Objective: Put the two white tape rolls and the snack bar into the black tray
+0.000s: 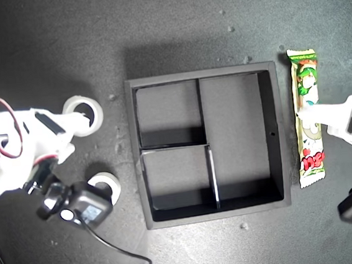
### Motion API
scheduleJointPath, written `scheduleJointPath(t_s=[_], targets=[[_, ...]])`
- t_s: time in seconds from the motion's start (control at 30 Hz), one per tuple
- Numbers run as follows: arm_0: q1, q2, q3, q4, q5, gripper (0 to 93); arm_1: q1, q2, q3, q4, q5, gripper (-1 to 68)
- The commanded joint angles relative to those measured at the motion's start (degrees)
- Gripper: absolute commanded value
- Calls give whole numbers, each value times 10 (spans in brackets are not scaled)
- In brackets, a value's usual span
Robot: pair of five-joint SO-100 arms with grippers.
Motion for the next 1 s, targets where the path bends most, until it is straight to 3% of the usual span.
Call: scheduleJointPath(t_s=[0.0,0.13,0.3,0.63,0.97], targets=[[-13,-51,-44,-7,12,129,-15,1,7,-25,-23,195],[-26,-142,-91,-7,21,121,-20,-32,3,-24,-40,204],[-41,-172,-134,21,15,2,20,-111,-13,-7,-83,207],[-25,-31,-333,271,23,1,52,-129,44,-76,-116,208],[-23,-198,-614,334,67,1,23,-201,30,-132,-85,175]])
